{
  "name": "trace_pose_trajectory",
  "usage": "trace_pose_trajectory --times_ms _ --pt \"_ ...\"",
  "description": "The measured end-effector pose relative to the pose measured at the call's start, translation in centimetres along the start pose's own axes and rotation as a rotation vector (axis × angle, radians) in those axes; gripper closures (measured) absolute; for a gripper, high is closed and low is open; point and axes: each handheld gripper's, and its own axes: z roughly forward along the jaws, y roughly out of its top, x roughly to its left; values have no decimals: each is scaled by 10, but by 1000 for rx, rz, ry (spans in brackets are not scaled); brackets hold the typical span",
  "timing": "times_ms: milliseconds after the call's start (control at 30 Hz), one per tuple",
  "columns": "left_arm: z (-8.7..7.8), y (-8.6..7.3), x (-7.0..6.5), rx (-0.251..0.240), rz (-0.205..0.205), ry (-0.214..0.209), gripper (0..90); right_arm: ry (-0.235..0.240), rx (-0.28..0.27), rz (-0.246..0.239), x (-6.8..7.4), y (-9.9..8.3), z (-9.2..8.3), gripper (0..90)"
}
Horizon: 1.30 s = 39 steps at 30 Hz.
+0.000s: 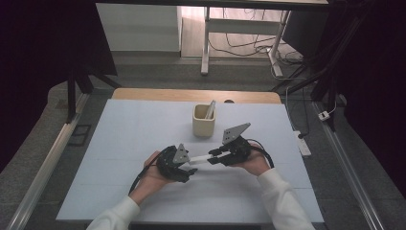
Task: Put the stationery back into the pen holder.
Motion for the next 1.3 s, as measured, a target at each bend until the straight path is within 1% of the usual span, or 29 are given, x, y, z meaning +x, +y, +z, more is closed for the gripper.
trace_pose_trajectory --times_ms 100,167,300,433,533,600,633,667,733,767,833,933,1000,1033,1100,1200,1300 --pt "3 2 -1 7 15 14 283 0 2 -1 1 2 2 666" --pt "5 3 -2 10 20 22 284 9 -6 1 1 3 4 666" --pt "4 4 -3 -3 30 32 306 18 -8 -2 2 6 9 665" --pt "3 4 -3 -13 44 35 364 27 -19 4 3 8 13 666" --pt "1 3 -5 -18 67 48 444 34 -24 7 4 10 16 665" --pt "1 3 -5 -24 81 37 521 38 -29 10 5 10 17 665" --pt "0 3 -6 -28 93 35 564 36 -32 9 5 10 17 665" --pt "0 3 -7 -25 109 39 585 37 -37 12 4 10 17 665" --pt "0 3 -8 -19 138 44 606 44 -41 20 4 10 17 664" --pt "0 3 -9 -16 145 40 615 47 -42 26 4 10 17 664" --pt "0 3 -10 -10 151 30 633 55 -44 31 4 10 18 662" --pt "0 3 -10 -11 156 35 650 57 -61 48 3 10 19 657" --pt "-1 3 -10 -14 154 40 653 49 -71 47 4 11 19 650" --pt "-2 3 -10 -13 153 43 654 42 -75 45 4 11 19 640" --pt "-3 2 -9 -12 157 49 654 3 -96 47 5 12 18 568" --pt "-5 2 -8 -21 150 53 655 -16 -133 83 3 13 14 490" --pt "-7 1 -6 -23 143 55 655 -36 -158 123 0 10 11 421"
